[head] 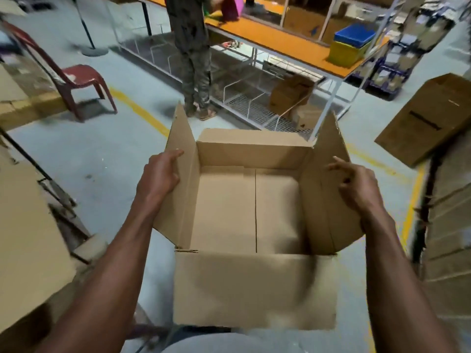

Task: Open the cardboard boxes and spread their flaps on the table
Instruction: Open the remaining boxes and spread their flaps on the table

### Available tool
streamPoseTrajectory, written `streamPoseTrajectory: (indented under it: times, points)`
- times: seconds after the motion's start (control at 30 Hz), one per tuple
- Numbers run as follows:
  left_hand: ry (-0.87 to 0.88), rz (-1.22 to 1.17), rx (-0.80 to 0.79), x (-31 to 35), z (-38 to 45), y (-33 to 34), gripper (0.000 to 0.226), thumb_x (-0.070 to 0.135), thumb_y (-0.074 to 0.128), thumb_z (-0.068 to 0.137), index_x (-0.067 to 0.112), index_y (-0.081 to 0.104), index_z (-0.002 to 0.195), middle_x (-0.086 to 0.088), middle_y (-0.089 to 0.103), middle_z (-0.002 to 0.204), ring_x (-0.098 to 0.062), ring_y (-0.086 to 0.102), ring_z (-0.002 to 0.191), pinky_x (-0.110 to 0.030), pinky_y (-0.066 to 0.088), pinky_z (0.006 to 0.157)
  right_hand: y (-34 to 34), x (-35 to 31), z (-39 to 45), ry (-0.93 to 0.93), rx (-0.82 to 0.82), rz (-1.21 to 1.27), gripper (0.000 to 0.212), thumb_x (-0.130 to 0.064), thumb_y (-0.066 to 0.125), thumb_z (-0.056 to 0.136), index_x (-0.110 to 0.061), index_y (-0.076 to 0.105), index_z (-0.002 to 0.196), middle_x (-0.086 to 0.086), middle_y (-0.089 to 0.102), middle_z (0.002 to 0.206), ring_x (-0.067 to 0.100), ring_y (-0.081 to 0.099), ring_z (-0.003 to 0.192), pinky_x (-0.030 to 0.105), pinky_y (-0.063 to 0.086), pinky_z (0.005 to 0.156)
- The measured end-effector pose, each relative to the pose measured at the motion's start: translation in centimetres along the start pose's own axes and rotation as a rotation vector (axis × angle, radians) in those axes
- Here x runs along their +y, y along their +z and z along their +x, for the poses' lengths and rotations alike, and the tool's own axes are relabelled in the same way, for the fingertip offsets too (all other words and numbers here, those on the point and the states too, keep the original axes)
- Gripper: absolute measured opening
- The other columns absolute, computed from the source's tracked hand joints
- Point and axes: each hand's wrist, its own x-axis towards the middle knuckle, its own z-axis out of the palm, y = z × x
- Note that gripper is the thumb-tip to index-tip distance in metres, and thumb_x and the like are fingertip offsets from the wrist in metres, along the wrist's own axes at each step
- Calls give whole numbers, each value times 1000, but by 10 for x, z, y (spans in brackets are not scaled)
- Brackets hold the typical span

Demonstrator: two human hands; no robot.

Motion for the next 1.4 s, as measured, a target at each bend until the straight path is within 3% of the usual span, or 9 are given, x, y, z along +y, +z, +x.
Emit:
streamPoseTrajectory:
  times: [0.13,0.33,0.63,0.77,1.0,1.13,1.27,1.33,1.4]
  points:
    - [-97,-19,68,-28,96,-11,73,-10,49,84,28,55,146,-17,59,139,-39,54,128,-44,46,104,58,-63,118,-85,-54,-12,67,20,48,69,-25,75,110,-12,57,144,16,61,71,26,50,66]
    - [-185,9,146,-69,222,-54,77,-10,50,82,30,53,147,-14,55,145,-39,52,131,-44,46,104,133,-168,255,-226,-87,6,74,22,48,70,-30,72,118,-11,53,148,23,59,121,42,55,91]
    - [-298,84,203,-162,399,-103,73,-10,51,84,27,52,147,-16,56,145,-42,55,128,-51,50,101,273,-322,453,-418,-184,-34,78,21,56,71,-26,66,133,-9,52,148,24,63,120,43,47,108]
    - [-344,111,243,-210,489,-131,74,-11,54,83,28,54,146,-13,58,144,-39,56,128,-53,52,101,347,-398,540,-503,-250,-26,78,19,57,72,-27,65,134,-10,51,149,24,57,129,40,45,110]
    - [-495,83,310,-287,605,-193,75,-8,55,82,29,52,147,-15,58,143,-39,58,126,-53,52,98,451,-552,654,-613,-350,1,80,19,52,71,-30,66,133,-14,53,147,22,61,123,35,50,101]
    - [-543,52,363,-329,664,-221,73,-10,57,84,27,53,147,-15,58,142,-39,60,123,-51,54,95,503,-623,700,-664,-403,26,80,22,51,72,-29,66,132,-15,51,149,20,63,120,24,51,83]
    - [-584,48,411,-386,737,-248,73,-13,57,85,24,53,147,-17,58,141,-39,59,123,-48,53,97,572,-705,746,-687,-431,36,79,25,52,75,-27,65,133,-12,49,151,23,65,115,33,59,77]
    - [-603,34,437,-420,772,-262,72,-12,56,85,25,54,147,-17,59,140,-39,60,122,-49,54,97,611,-746,769,-735,-439,32,79,25,52,75,-26,64,133,-10,49,152,24,64,118,32,56,78]
    - [-621,41,453,-453,807,-280,73,-11,57,84,26,53,147,-17,59,140,-40,60,122,-53,54,97,648,-791,791,-770,-458,14,79,25,52,74,-27,65,133,-9,49,151,22,65,113,27,55,69]
